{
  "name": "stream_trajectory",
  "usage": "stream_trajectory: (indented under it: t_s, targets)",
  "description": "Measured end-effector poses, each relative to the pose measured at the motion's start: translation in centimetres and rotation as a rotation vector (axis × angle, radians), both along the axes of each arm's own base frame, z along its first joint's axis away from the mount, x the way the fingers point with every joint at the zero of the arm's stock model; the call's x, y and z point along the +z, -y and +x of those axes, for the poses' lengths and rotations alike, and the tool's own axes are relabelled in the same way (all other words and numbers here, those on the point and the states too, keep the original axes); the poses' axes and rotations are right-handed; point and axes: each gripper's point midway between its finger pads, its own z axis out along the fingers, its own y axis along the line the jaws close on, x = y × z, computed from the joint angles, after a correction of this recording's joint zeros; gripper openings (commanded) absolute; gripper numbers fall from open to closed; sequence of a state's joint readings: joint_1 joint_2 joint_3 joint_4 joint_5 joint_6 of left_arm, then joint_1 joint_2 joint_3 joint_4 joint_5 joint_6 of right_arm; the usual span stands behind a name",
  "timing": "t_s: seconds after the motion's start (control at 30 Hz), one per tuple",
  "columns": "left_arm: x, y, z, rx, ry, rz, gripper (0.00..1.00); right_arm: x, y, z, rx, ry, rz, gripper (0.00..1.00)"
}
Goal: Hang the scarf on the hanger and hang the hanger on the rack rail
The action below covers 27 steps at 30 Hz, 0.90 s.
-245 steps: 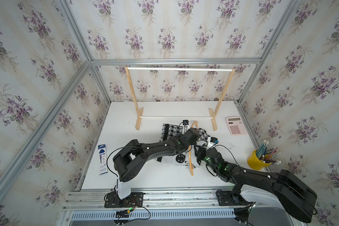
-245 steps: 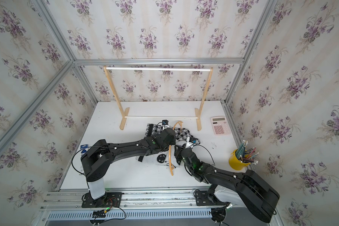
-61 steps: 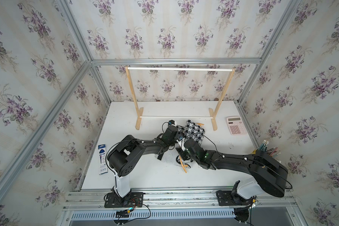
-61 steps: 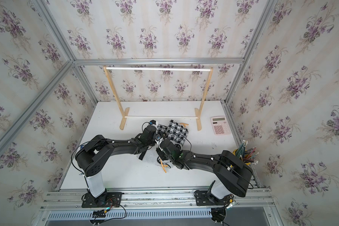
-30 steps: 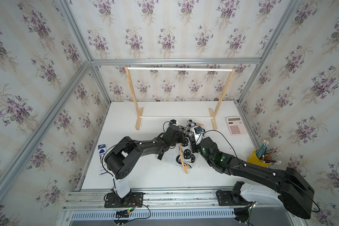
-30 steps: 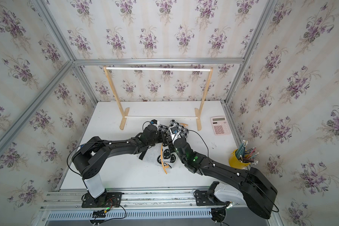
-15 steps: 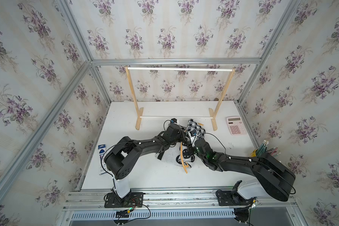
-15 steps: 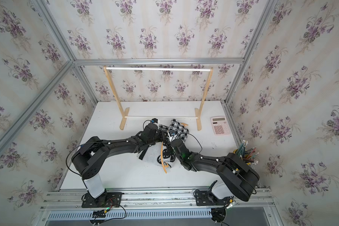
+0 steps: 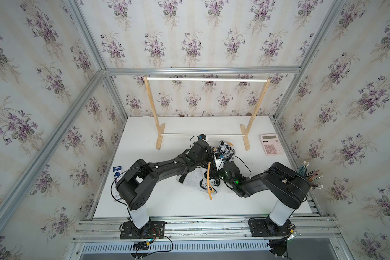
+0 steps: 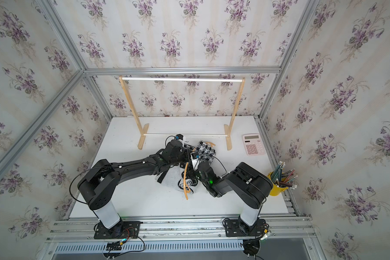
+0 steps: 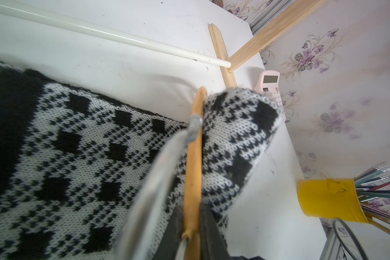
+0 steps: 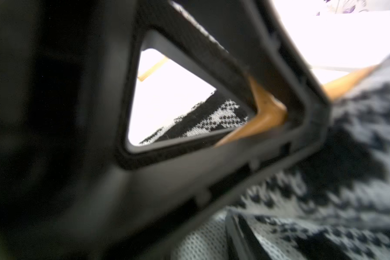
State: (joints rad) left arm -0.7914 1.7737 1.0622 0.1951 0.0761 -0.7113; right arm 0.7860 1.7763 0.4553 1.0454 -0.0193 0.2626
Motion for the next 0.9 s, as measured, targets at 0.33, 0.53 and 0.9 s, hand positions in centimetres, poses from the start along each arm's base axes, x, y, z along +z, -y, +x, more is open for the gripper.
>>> stream_trajectory:
  t_s: [0.33, 0.53, 0.9]
  targets:
    - [0.2, 0.6, 0.5, 0.001, 0.012, -0.014, 0.00, 4.6, 2.4, -1.8, -0.017, 0.074, 0.012, 0.43]
    - [-0.1, 0.6, 0.4, -0.003, 0.006, -0.009, 0.00, 9.8, 4.7, -3.0, -0.049, 0.188, 0.047, 0.42]
    - [0.4, 1.0, 0.7, -0.004, 0.006, -0.009, 0.00, 4.6, 6.3, -4.5, -0.063, 0.063, -0.068, 0.38]
